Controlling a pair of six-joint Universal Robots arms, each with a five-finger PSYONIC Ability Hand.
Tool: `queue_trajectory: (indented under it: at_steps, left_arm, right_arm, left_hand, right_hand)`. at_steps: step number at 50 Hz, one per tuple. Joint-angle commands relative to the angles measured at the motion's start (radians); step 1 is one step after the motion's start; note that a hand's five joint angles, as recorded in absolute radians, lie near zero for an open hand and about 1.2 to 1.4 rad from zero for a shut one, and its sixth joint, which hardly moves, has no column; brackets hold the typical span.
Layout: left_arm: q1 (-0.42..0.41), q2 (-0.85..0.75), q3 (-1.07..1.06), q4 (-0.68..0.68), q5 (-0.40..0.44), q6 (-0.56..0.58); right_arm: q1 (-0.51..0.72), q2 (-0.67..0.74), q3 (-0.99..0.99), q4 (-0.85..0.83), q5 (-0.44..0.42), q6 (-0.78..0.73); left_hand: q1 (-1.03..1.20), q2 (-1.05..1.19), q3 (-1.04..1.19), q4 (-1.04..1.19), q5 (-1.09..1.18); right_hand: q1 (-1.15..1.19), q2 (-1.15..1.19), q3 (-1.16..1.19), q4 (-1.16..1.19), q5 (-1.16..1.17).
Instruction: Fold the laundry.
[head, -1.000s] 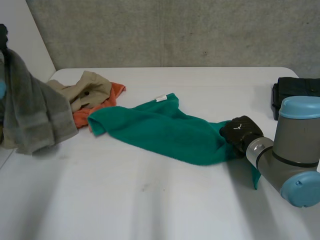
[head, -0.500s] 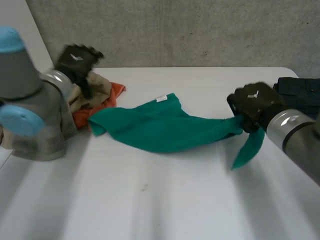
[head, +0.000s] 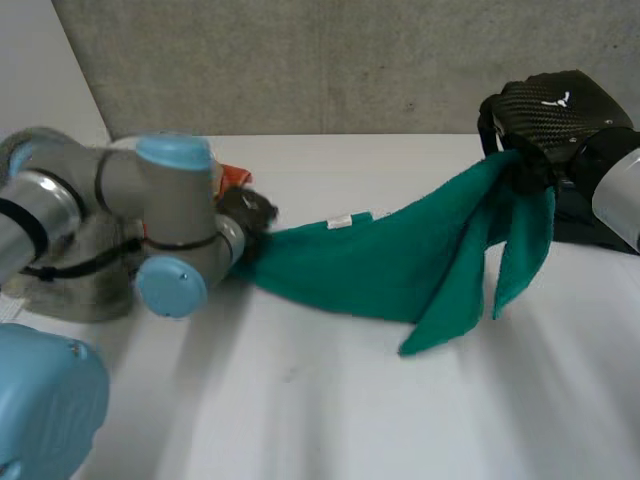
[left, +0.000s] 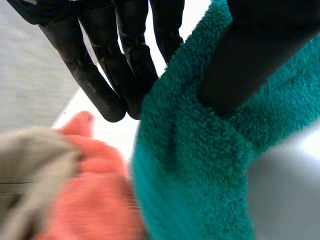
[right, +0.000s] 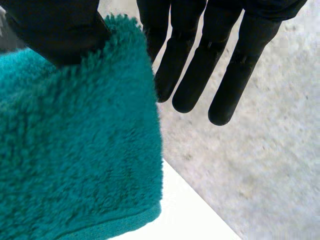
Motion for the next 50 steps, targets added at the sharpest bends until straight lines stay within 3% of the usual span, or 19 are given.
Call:
queue_trajectory:
  at_steps: [1, 6, 11, 19, 26, 33, 41, 47, 48, 49, 50]
  left_arm:
    - [0.016, 0.212, -0.001, 0.063, -0.030, -0.128]
    - [0.001, 0.367, -0.051, 0.022, -0.013, -0.228]
    - [-0.024, 0.510, -0.206, -0.072, -0.011, -0.258]
    - [-0.034, 0.721, -0.450, -0.124, 0.013, -0.270]
    - [-0.071, 0.852, -0.580, -0.136, 0.110, -0.328]
    - [-0.103, 0.767, -0.599, -0.126, 0.121, -0.392]
    - [-0.116, 0.561, -0.542, -0.091, 0.059, -0.451]
    - [-0.114, 0.394, -0.433, -0.040, 0.001, -0.466]
    - [-0.111, 0.353, -0.392, -0.043, -0.011, -0.471]
    - [-0.108, 0.335, -0.372, -0.047, -0.016, -0.474]
    - [-0.108, 0.322, -0.355, -0.054, -0.017, -0.477]
  right_arm:
    - [-0.057, 0.194, -0.161, -0.069, 0.085, -0.047]
    - [-0.074, 0.312, -0.329, -0.080, 0.172, -0.062]
    - [-0.077, 0.372, -0.415, 0.046, 0.174, -0.065]
    - [-0.106, 0.271, -0.328, 0.225, 0.132, -0.113]
    - [-0.185, 0.160, -0.300, 0.206, 0.085, -0.105]
    - [-0.151, 0.347, -0.404, 0.158, 0.017, -0.052]
    - [-0.050, 0.674, -0.519, -0.070, 0.056, -0.070]
    - [-0.016, 0.823, -0.551, -0.221, 0.082, -0.113]
    - [-0.010, 0.835, -0.553, -0.244, 0.088, -0.116]
    - [-0.002, 0.846, -0.556, -0.293, 0.106, -0.118]
    - [0.002, 0.848, -0.554, -0.317, 0.117, -0.118]
  left_hand:
    - [0.244, 0.204, 0.214, 0.204, 0.260]
    - [0.244, 0.204, 0.214, 0.204, 0.260]
    - [0.244, 0.204, 0.214, 0.204, 0.260]
    - [0.244, 0.204, 0.214, 0.204, 0.260]
    - [0.244, 0.204, 0.214, 0.204, 0.260]
    - [0.244, 0.204, 0.214, 0.204, 0.260]
    - [0.244, 0.204, 0.214, 0.204, 0.260]
    - [0.244, 0.204, 0.214, 0.204, 0.260]
    - [0.244, 0.204, 0.214, 0.204, 0.260]
    - [0.151, 0.111, 0.122, 0.111, 0.167]
    - [0.025, -0.014, -0.004, -0.015, 0.041]
  right_hand:
    - [0.267, 0.218, 0.205, 0.200, 0.226]
    - [0.267, 0.218, 0.205, 0.200, 0.226]
    - [0.267, 0.218, 0.205, 0.200, 0.226]
    - [0.267, 0.218, 0.205, 0.200, 0.226]
    - [0.267, 0.218, 0.205, 0.200, 0.226]
    - [0.267, 0.218, 0.205, 0.200, 0.226]
    - [0.267, 0.218, 0.205, 0.200, 0.226]
    - [0.267, 0.218, 0.204, 0.200, 0.225]
    - [0.075, 0.026, 0.013, 0.008, 0.034]
    - [-0.415, -0.464, -0.478, -0.482, -0.457]
    - [-0.734, -0.783, -0.796, -0.801, -0.775]
